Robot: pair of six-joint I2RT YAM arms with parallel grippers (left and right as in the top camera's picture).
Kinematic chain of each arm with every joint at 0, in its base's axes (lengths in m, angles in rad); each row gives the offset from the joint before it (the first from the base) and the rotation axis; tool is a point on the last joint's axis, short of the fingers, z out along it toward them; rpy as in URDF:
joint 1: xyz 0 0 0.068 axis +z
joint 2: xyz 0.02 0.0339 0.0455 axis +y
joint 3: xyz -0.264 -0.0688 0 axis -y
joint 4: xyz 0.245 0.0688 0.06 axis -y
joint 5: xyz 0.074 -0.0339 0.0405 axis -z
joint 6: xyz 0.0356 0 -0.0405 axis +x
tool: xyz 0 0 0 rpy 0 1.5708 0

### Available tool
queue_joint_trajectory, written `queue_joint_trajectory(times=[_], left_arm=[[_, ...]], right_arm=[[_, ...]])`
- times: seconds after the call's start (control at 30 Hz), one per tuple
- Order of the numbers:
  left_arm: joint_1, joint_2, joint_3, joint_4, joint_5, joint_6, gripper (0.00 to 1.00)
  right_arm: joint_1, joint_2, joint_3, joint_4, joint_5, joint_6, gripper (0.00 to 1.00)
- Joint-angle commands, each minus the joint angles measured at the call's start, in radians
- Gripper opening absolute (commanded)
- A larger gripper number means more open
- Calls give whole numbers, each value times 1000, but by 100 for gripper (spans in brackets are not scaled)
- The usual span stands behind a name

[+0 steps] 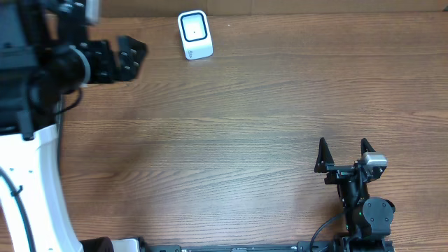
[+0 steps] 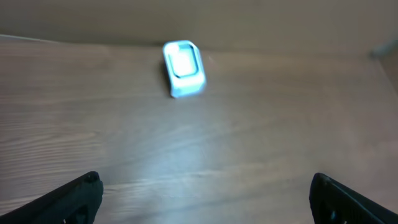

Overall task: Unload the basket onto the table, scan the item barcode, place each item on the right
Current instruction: 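Swing the left gripper over and down into the grey basket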

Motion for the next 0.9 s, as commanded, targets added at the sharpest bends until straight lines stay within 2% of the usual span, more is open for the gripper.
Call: queue_joint_trajectory(times=[0.0, 0.13, 0.23, 0.4, 0.57, 0.63, 0.8, 0.87], left_arm=[[148, -5, 87, -6, -58, -97, 100], [380, -5, 113, -24, -141, -201, 99], [565, 7, 106, -34, -258, -298, 100], [730, 45, 63, -52, -322, -331, 100], [771, 124, -16, -80, -423, -322, 99], [771, 160, -74, -74, -455, -320, 94], [771, 221, -237, 16, -521, -317, 98], [771, 239, -292, 74, -518, -277, 100]], right_arm=[[-2, -5, -10, 6, 5, -5, 100], [-2, -5, -10, 6, 5, -5, 100], [-2, -5, -10, 6, 5, -5, 100], [-2, -5, -10, 6, 5, -5, 100], [-2, -5, -10, 6, 5, -5, 100], [-2, -5, -10, 6, 5, -5, 100], [-2, -5, -10, 6, 5, -5, 100], [-2, -5, -10, 6, 5, -5, 100]])
